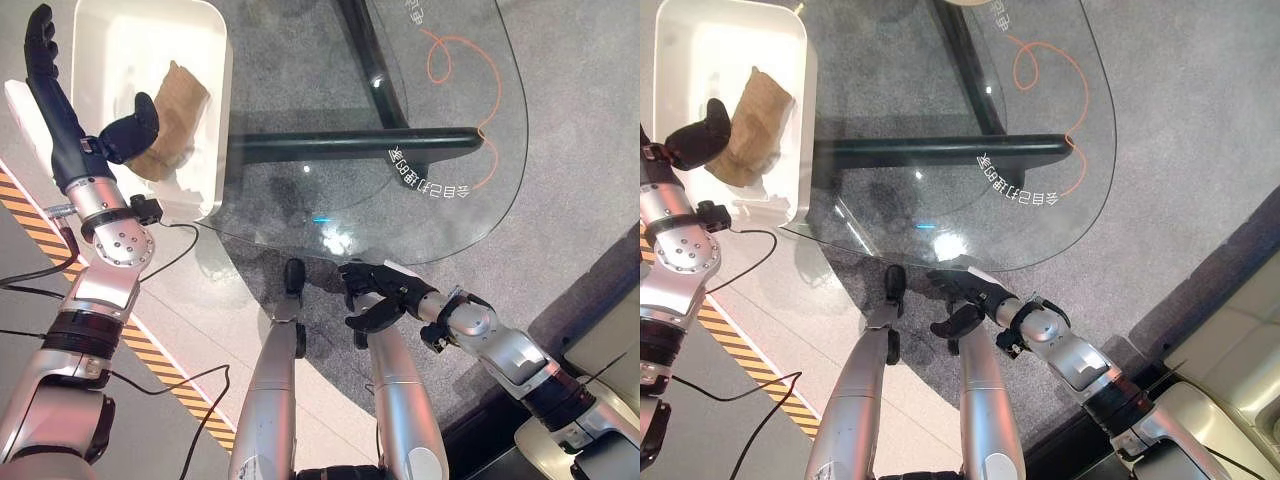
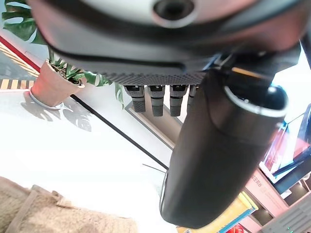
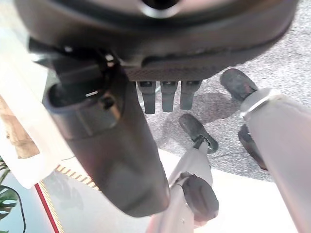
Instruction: Wipe the table with a cloth and put it in the basket.
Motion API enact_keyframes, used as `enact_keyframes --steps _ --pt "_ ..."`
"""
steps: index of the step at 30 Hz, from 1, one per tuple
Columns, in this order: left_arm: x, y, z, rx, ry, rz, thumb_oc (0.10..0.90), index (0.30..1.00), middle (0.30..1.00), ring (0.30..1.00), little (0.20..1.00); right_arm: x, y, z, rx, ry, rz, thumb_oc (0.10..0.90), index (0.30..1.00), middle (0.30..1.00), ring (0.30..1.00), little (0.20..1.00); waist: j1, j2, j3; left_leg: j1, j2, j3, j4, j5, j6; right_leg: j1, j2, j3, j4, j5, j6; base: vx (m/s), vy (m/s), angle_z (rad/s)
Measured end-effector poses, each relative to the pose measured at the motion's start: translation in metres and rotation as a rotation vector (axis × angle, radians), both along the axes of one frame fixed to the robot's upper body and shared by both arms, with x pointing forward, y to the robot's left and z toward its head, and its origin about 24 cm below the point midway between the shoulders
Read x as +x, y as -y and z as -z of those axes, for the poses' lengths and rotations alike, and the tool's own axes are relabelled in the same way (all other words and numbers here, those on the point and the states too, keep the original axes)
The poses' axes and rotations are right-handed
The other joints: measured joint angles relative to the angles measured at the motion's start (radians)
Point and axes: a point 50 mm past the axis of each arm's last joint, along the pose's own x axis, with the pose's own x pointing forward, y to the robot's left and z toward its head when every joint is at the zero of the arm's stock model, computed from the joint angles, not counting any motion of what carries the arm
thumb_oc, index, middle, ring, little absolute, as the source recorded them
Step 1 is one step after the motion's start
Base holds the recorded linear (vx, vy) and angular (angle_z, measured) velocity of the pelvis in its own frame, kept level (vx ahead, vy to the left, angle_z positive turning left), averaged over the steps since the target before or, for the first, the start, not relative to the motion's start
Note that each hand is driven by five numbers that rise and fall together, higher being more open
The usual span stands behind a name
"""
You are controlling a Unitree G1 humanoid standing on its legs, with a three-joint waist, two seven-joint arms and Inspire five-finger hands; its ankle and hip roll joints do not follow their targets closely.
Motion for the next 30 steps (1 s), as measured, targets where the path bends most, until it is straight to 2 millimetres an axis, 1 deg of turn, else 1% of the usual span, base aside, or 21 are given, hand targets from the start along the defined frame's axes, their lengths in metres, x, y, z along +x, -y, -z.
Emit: enact_keyframes --steps 1,2,3,4,5,6,8,10,13,15,16,18,19,20,21,23,24,25,27,29,30 --pt "-0.002 -0.002 0.006 -0.004 -0.026 0.012 0.8 0.9 0.9 0.9 0.9 -0.001 0.001 0.003 0.011 -0.007 0.009 0.8 0.9 0.9 0.9 0.9 0.003 0.002 0.001 0.011 0.002 -0.01 -0.001 0.008 -0.001 0.01 0.005 -0.006 0.002 0.004 -0.006 -0.22 -0.386 0.03" --pt "-0.007 0.0 0.018 -0.024 -0.057 0.054 0.8 0.9 0.9 0.9 0.9 -0.002 0.004 0.014 0.031 -0.025 0.038 0.8 0.9 0.9 0.9 0.9 0.002 0.003 0.002 0.045 0.001 -0.015 -0.008 0.009 -0.002 0.046 0.005 -0.014 -0.007 0.003 -0.009 -0.19 -0.337 0.05" --pt "-0.011 0.001 0.039 -0.026 -0.122 0.084 0.8 0.9 0.9 0.9 0.9 -0.007 0.008 0.028 0.009 -0.055 0.062 0.8 0.9 0.9 0.9 0.9 0.008 0.005 0.002 0.106 0.001 -0.016 -0.028 0.008 -0.003 0.108 0.004 -0.016 -0.032 0.002 -0.01 -0.07 -0.118 0.04" --pt "-0.015 0.0 0.053 -0.025 -0.179 0.099 0.8 0.9 0.9 0.9 0.9 -0.012 0.011 0.035 -0.005 -0.077 0.069 0.8 0.9 0.9 0.9 0.9 0.014 0.005 0.002 0.151 0.005 -0.017 -0.048 0.008 -0.003 0.154 0.007 -0.022 -0.05 0.001 -0.011 -0.08 -0.152 0.02" --pt "-0.021 -0.002 0.072 -0.03 -0.248 0.108 0.8 0.9 0.9 0.9 0.9 -0.019 0.015 0.044 -0.013 -0.093 0.078 0.8 0.9 0.9 0.9 0.9 0.019 0.004 0.0 0.222 0.01 -0.021 -0.083 0.009 -0.006 0.222 0.01 -0.024 -0.083 0.001 -0.011 -0.08 -0.164 0.03" --pt "-0.026 -0.004 0.086 -0.034 -0.304 0.117 0.8 0.9 0.9 0.9 0.9 -0.023 0.019 0.049 0.002 -0.101 0.093 0.8 0.9 0.9 0.9 0.9 0.023 0.004 0.0 0.279 0.018 -0.023 -0.116 0.01 -0.007 0.277 0.013 -0.027 -0.111 0.0 -0.01 -0.07 -0.154 0.01" --pt "-0.033 -0.005 0.104 -0.047 -0.372 0.129 0.8 0.9 0.9 0.9 0.9 -0.027 0.024 0.055 0.017 -0.11 0.124 0.8 0.9 0.9 0.9 0.9 0.032 0.006 0.0 0.348 0.022 -0.023 -0.153 0.015 -0.012 0.34 0.017 -0.027 -0.143 -0.001 -0.009 -0.04 -0.119 -0.05" --pt "-0.042 0.0 0.128 -0.114 -0.434 0.163 0.8 0.9 0.9 0.9 0.9 -0.031 0.032 0.066 0.053 -0.123 0.184 0.8 0.9 0.9 0.9 0.9 0.041 0.018 -0.004 0.431 0.027 -0.03 -0.206 0.026 -0.017 0.417 0.021 -0.029 -0.182 -0.002 -0.005 0.02 -0.16 -0.01" --pt "-0.052 0.016 0.163 -0.237 -0.533 0.229 0.8 0.9 0.9 0.9 0.9 -0.038 0.039 0.088 0.089 -0.185 0.281 0.8 0.9 0.9 0.9 0.9 0.038 0.043 -0.013 0.509 0.031 -0.047 -0.256 0.036 -0.019 0.497 0.021 -0.05 -0.224 -0.001 -0.005 0.04 -0.176 0.11" --pt "-0.059 0.024 0.182 -0.305 -0.6 0.269 0.8 0.9 0.9 0.9 0.9 -0.045 0.042 0.099 0.098 -0.229 0.318 0.8 0.9 0.9 0.9 0.9 0.041 0.057 -0.024 0.538 0.035 -0.05 -0.278 0.038 -0.022 0.527 0.024 -0.052 -0.242 -0.002 -0.005 0.08 -0.144 0.09" --pt "-0.066 0.027 0.199 -0.36 -0.66 0.287 0.8 0.9 0.9 0.9 0.9 -0.051 0.044 0.108 0.112 -0.262 0.351 0.8 0.9 0.9 0.9 0.9 0.044 0.07 -0.031 0.564 0.038 -0.052 -0.291 0.039 -0.022 0.555 0.027 -0.055 -0.26 -0.002 -0.005 0.1 -0.124 0.06" --pt "-0.079 0.036 0.227 -0.459 -0.748 0.296 0.8 0.9 0.9 0.9 0.9 -0.06 0.05 0.12 0.115 -0.31 0.4 0.8 0.9 0.9 0.9 0.9 0.043 0.093 -0.054 0.601 0.04 -0.057 -0.312 0.042 -0.017 0.596 0.029 -0.06 -0.281 -0.002 -0.004 0.11 -0.136 0.07" --pt "-0.089 0.043 0.248 -0.531 -0.818 0.308 0.8 0.9 0.9 0.9 0.9 -0.068 0.055 0.13 0.107 -0.35 0.433 0.8 0.9 0.9 0.9 0.9 0.04 0.108 -0.083 0.625 0.041 -0.061 -0.322 0.042 -0.017 0.628 0.029 -0.065 -0.302 -0.002 -0.005 0.09 -0.108 0.08" --pt "-0.095 0.046 0.257 -0.555 -0.854 0.309 0.8 0.9 0.9 0.9 0.9 -0.071 0.057 0.133 0.103 -0.364 0.442 0.8 0.9 0.9 0.9 0.9 0.038 0.112 -0.097 0.631 0.041 -0.064 -0.326 0.041 -0.016 0.636 0.029 -0.072 -0.309 -0.002 -0.006 0.1 -0.096 0.17" --pt "-0.105 0.051 0.273 -0.606 -0.916 0.311 0.8 0.9 0.9 0.9 0.9 -0.078 0.061 0.141 0.095 -0.399 0.468 0.8 0.9 0.9 0.9 0.9 0.035 0.119 -0.131 0.644 0.041 -0.075 -0.335 0.04 -0.015 0.656 0.029 -0.079 -0.323 -0.002 -0.006 0.1 -0.069 0.16" --pt "-0.126 0.055 0.302 -0.712 -1.023 0.282 0.8 0.9 0.9 0.9 0.9 -0.089 0.063 0.157 0.084 -0.469 0.511 0.8 0.9 0.9 0.9 0.9 0.039 0.11 -0.175 0.697 0.043 -0.077 -0.348 0.037 -0.014 0.716 0.032 -0.081 -0.353 -0.005 -0.005 0.1 -0.069 0.09" --pt "-0.142 0.056 0.318 -0.747 -1.099 0.255 0.8 0.9 0.9 0.9 0.9 -0.096 0.061 0.166 0.085 -0.508 0.531 0.8 0.9 0.9 0.9 0.9 0.039 0.102 -0.217 0.711 0.047 -0.076 -0.351 0.026 -0.014 0.733 0.035 -0.081 -0.369 -0.016 -0.005 0.06 -0.042 -0.02" --pt "-0.148 0.056 0.324 -0.761 -1.13 0.246 0.8 0.9 0.9 0.9 0.9 -0.099 0.059 0.17 0.086 -0.526 0.543 0.8 0.9 0.9 0.9 0.9 0.039 0.094 -0.237 0.717 0.048 -0.076 -0.353 0.023 -0.015 0.74 0.036 -0.081 -0.374 -0.018 -0.005 0.06 -0.035 -0.01" --pt "-0.17 0.055 0.341 -0.798 -1.234 0.208 0.8 0.9 0.9 0.9 0.9 -0.11 0.056 0.184 0.083 -0.585 0.584 0.8 0.9 0.9 0.9 0.9 0.04 0.074 -0.287 0.74 0.052 -0.076 -0.355 0.015 -0.016 0.768 0.041 -0.082 -0.395 -0.019 -0.006 0.06 -0.043 0.01" --pt "-0.182 0.057 0.352 -0.838 -1.286 0.186 0.8 0.9 0.9 0.9 0.9 -0.12 0.056 0.195 0.085 -0.633 0.63 0.8 0.9 0.9 0.9 0.9 0.043 0.067 -0.32 0.753 0.054 -0.075 -0.359 0.01 -0.015 0.784 0.043 -0.082 -0.407 -0.018 -0.008 0.04 -0.044 0.0" --pt "-0.193 0.06 0.361 -0.912 -1.32 0.166 0.8 0.9 0.9 0.9 0.9 -0.129 0.057 0.203 0.082 -0.666 0.666 0.8 0.9 0.9 0.9 0.9 0.043 0.066 -0.337 0.772 0.055 -0.075 -0.363 0.006 -0.013 0.806 0.043 -0.082 -0.417 -0.019 -0.008 0.02 -0.039 -0.01"
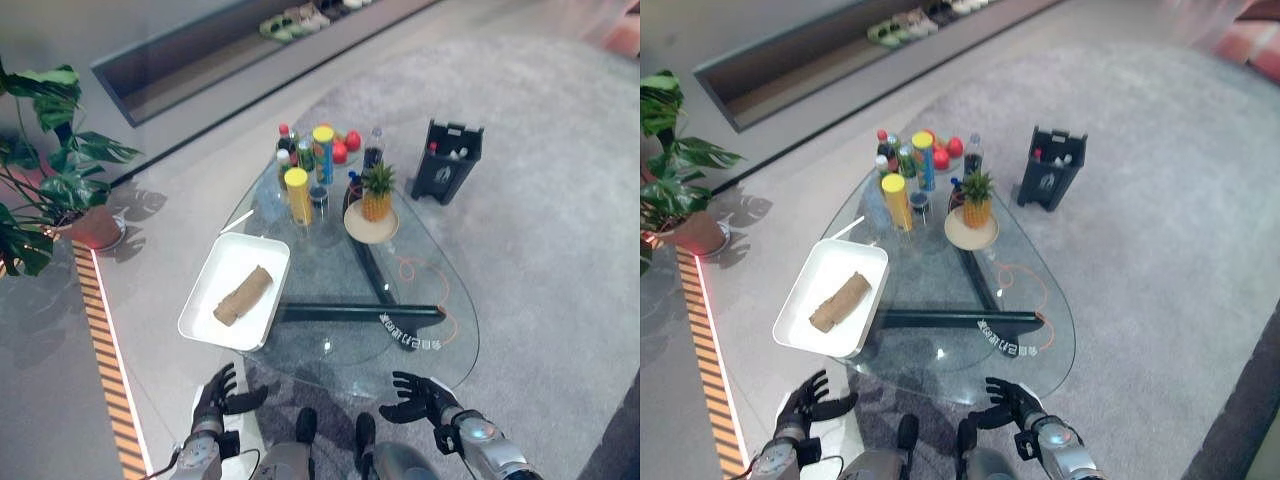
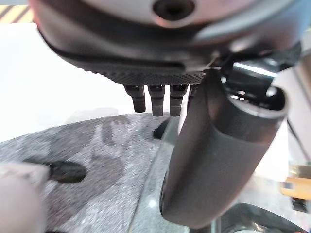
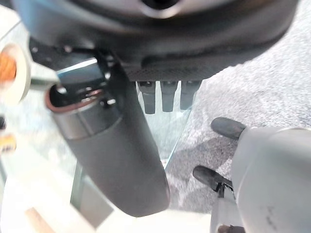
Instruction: Wipe the table with a cloth and put it in the basket.
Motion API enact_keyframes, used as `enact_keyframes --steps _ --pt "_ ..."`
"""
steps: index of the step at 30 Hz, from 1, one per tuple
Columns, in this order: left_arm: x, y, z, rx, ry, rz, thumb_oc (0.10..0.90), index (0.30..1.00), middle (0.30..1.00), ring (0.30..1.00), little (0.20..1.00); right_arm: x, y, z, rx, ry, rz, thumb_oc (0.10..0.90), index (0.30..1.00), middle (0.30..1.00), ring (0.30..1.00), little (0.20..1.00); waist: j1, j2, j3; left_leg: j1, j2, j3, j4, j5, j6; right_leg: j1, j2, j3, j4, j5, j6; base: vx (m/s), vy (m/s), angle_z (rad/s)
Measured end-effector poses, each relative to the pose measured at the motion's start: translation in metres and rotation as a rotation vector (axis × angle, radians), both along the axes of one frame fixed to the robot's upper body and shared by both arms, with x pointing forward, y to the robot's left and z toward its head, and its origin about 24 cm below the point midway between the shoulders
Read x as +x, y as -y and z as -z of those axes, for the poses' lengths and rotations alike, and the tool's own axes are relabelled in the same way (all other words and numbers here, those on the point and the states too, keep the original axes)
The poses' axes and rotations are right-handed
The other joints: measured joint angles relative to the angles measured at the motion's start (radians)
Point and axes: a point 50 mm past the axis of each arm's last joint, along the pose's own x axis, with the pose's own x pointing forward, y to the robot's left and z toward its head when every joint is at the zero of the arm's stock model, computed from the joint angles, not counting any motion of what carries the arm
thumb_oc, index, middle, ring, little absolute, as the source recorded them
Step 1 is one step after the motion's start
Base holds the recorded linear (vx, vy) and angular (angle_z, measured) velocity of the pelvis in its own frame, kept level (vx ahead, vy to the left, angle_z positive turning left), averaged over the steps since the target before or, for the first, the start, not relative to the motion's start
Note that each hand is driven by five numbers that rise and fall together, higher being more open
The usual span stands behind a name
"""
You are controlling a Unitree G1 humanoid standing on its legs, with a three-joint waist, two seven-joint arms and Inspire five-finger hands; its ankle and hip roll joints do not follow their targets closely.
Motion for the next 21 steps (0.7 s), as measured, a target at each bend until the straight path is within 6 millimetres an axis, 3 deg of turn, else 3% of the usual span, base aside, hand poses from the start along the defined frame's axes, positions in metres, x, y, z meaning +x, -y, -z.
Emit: enact_keyframes --steps 5,12,21 --pt "-0.043 0.016 0.032 -0.219 -0.25 -0.177 0.8 0.9 0.9 0.9 0.9 -0.038 0.0 0.025 -0.029 -0.127 0.082 0.8 0.9 0.9 0.9 0.9 -0.01 0.007 -0.072 0.035 0.001 0.006 -0.017 -0.006 0.005 0.033 0.002 0.006 -0.021 0.001 -0.001 0.04 -0.015 -0.04" --pt "-0.061 0.018 0.04 -0.291 -0.336 -0.128 0.8 0.9 0.9 0.9 0.9 -0.059 0.012 0.035 -0.026 -0.228 0.19 0.8 0.9 0.9 0.9 0.9 -0.022 0.024 -0.127 0.07 0.007 0.036 -0.032 -0.011 0.008 0.058 0.007 0.034 -0.04 0.006 -0.006 0.02 0.006 -0.13" --pt "-0.063 0.022 0.041 -0.329 -0.353 -0.072 0.8 0.9 0.9 0.9 0.9 -0.076 0.025 0.04 -0.045 -0.338 0.254 0.8 0.9 0.9 0.9 0.9 -0.03 0.036 -0.144 0.103 0.009 0.058 -0.054 -0.014 0.012 0.097 0.01 0.055 -0.091 0.032 0.0 0.03 0.01 -0.07"
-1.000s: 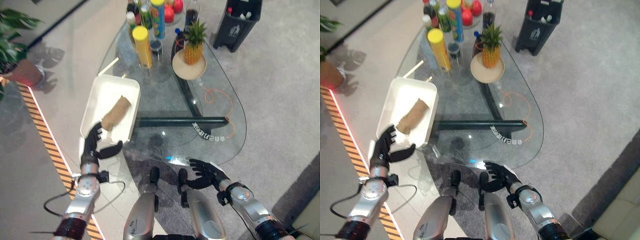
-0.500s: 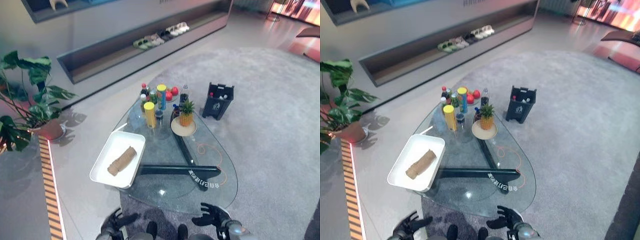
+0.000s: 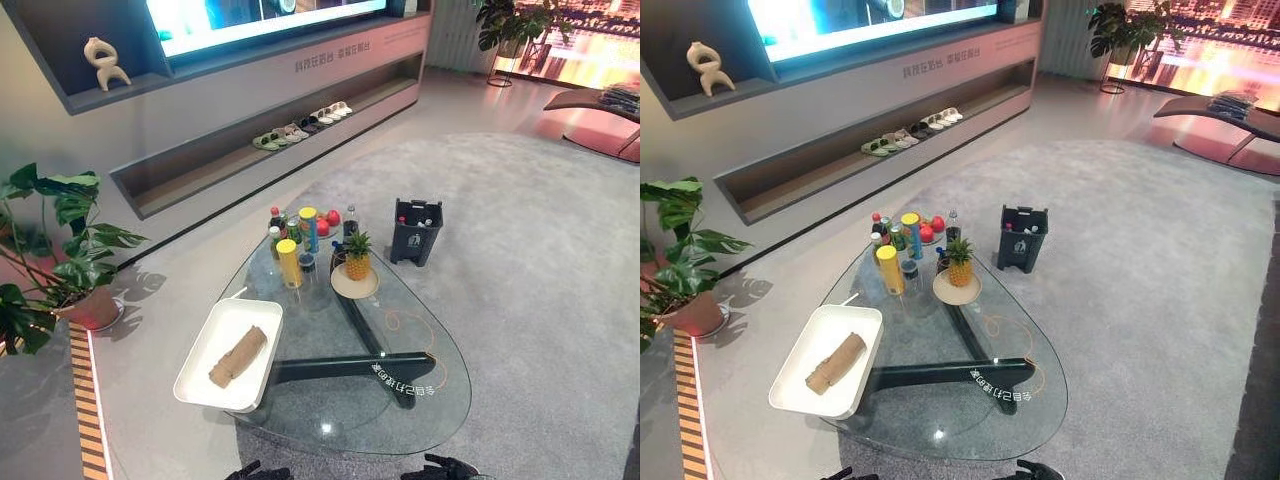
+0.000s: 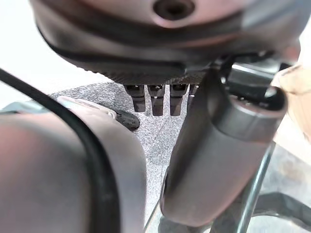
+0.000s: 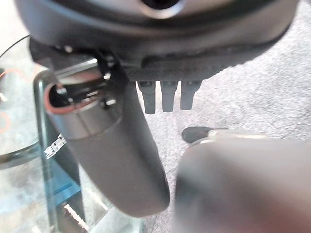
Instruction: Wipe the table with a cloth and put it in the basket.
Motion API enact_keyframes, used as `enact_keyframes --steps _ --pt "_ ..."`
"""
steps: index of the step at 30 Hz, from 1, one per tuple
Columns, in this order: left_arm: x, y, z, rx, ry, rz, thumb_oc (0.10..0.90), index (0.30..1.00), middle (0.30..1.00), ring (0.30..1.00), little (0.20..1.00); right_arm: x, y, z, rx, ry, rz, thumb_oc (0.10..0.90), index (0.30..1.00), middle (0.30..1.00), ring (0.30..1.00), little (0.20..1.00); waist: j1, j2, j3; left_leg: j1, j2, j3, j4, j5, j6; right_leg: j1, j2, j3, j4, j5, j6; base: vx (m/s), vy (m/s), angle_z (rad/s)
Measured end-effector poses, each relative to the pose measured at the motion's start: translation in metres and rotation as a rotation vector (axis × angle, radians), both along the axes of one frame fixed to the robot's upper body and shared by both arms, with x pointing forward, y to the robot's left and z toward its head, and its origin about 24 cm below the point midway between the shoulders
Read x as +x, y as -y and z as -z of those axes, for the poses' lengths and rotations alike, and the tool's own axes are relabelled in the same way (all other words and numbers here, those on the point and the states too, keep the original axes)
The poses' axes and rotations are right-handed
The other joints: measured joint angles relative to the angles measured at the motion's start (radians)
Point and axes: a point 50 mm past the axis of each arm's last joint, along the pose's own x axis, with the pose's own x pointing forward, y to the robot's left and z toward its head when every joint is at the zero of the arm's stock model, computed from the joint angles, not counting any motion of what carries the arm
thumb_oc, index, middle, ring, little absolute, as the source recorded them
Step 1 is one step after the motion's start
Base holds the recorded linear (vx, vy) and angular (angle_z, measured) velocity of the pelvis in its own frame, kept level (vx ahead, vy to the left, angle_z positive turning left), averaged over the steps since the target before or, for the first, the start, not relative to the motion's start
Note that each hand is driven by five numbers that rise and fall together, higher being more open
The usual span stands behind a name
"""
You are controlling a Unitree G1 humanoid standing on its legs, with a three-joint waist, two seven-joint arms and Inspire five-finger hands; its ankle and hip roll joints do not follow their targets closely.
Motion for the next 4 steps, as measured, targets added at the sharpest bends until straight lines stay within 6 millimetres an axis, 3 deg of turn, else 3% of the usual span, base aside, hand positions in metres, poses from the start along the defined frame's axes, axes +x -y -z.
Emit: enact_keyframes --steps 4 --pt "-0.0026 -0.0003 0.0007 0.0 -0.012 0.002 0.8 0.9 0.9 0.9 0.9 -0.0042 -0.0004 0.001 0.001 -0.013 0.003 0.8 0.9 0.9 0.9 0.9 -0.003 0.0 -0.008 0.001 -0.002 0.002 -0.003 -0.001 0.002 0.025 -0.001 0.003 -0.048 0.03 -0.005 0.0 0.001 -0.01"
